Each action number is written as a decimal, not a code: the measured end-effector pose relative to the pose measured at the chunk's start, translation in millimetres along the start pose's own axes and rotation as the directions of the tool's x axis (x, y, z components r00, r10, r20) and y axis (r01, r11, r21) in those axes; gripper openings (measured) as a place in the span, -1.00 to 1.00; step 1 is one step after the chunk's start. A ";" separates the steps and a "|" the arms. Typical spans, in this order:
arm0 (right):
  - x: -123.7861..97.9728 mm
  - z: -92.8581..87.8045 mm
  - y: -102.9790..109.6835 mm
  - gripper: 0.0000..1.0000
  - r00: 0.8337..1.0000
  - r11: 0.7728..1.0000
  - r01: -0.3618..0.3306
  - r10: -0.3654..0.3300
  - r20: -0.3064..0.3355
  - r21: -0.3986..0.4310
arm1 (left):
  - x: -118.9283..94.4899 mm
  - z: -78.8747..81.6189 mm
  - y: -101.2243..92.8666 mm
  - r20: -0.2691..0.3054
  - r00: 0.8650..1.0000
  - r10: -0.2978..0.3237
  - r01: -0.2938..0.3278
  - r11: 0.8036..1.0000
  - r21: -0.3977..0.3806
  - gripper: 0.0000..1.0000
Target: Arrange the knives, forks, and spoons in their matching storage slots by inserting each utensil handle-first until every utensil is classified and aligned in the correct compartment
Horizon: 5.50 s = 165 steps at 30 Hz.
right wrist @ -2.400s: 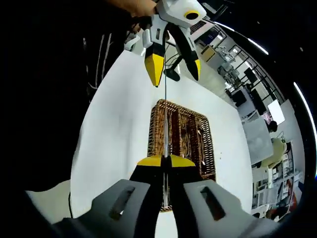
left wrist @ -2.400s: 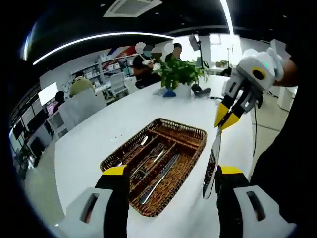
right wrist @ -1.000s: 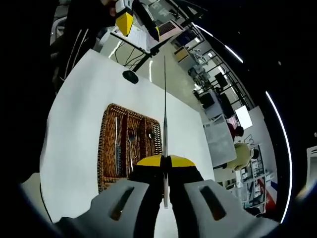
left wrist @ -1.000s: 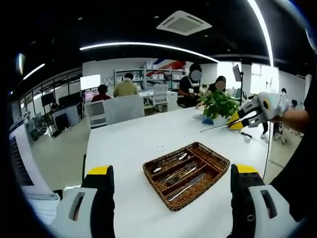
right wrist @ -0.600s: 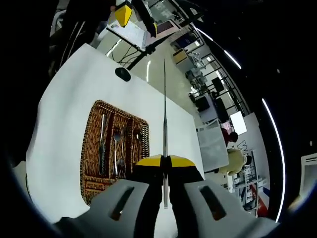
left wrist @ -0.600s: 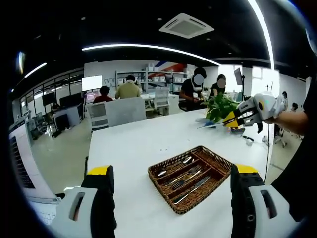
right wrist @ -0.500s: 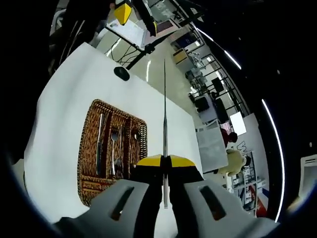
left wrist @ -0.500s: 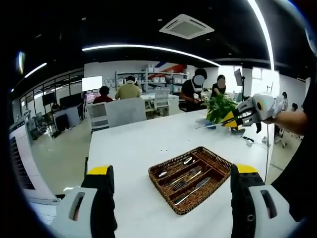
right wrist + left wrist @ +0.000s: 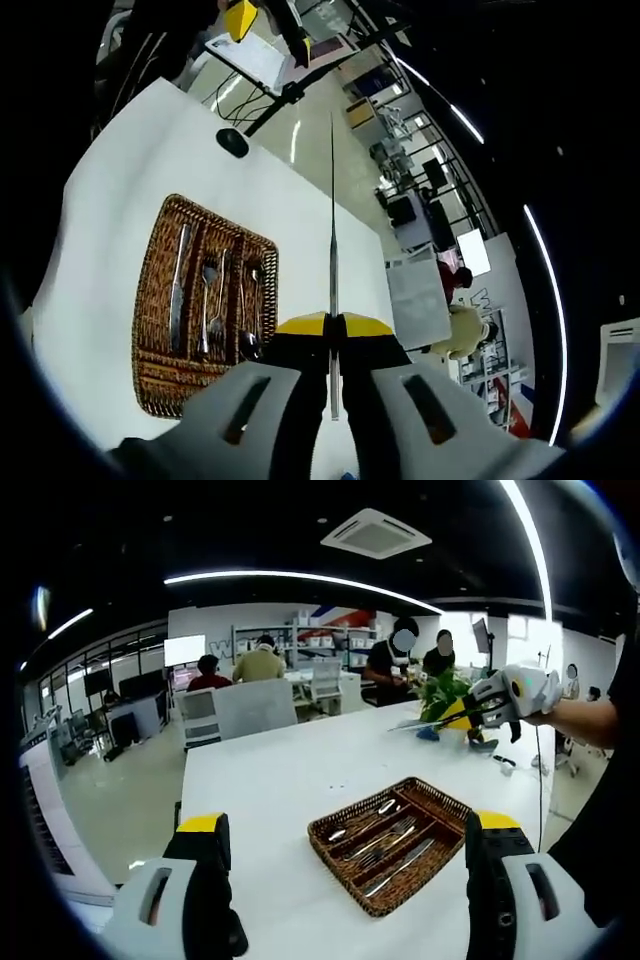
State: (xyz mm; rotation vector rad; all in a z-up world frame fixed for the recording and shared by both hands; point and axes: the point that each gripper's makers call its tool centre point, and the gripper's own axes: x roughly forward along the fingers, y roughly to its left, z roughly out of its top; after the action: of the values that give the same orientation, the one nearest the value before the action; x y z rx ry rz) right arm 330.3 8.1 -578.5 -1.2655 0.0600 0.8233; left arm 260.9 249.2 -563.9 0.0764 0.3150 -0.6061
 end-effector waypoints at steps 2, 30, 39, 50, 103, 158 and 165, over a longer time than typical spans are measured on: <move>2.1 -1.2 0.8 -0.99 1.000 1.000 -0.001 0.001 -0.005 -0.001 | 0.5 0.1 0.7 0.001 1.000 -0.002 0.002 1.000 -0.009 0.99; 18.4 -19.5 47.1 -0.98 0.997 0.998 0.052 -0.050 -0.053 0.047 | -3.1 -9.9 12.2 0.003 1.000 0.030 -0.030 0.999 -0.044 0.99; 25.7 -27.6 69.0 -0.98 0.998 0.997 0.035 -0.031 -0.062 0.064 | -5.6 -23.9 3.3 -0.052 0.999 0.010 -0.009 1.000 0.027 0.99; 32.4 -26.5 86.8 -0.98 0.998 0.998 -0.004 0.008 -0.056 0.066 | -7.2 -47.2 0.7 -0.150 0.989 0.010 0.003 0.996 0.088 0.99; 97.8 -58.6 230.6 -0.98 0.933 0.935 -0.333 0.346 -0.103 0.120 | -18.5 -55.7 2.3 -0.195 0.980 0.038 -0.021 0.996 0.089 0.99; 93.6 -63.3 255.1 -0.94 0.831 0.758 -0.511 0.557 0.006 0.405 | -4.6 -58.5 3.8 -0.186 0.983 0.016 -0.001 0.997 0.076 0.99; 90.0 -54.4 242.3 -0.75 0.855 0.765 -0.475 0.519 0.022 0.435 | -0.5 -58.9 11.0 -0.183 0.983 -0.005 0.020 0.997 0.080 0.99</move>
State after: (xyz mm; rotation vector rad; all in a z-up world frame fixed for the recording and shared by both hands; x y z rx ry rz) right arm 276.8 22.5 -836.8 -0.8695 0.6563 1.1295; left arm 251.0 268.0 -619.9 0.2097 0.4693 -0.6261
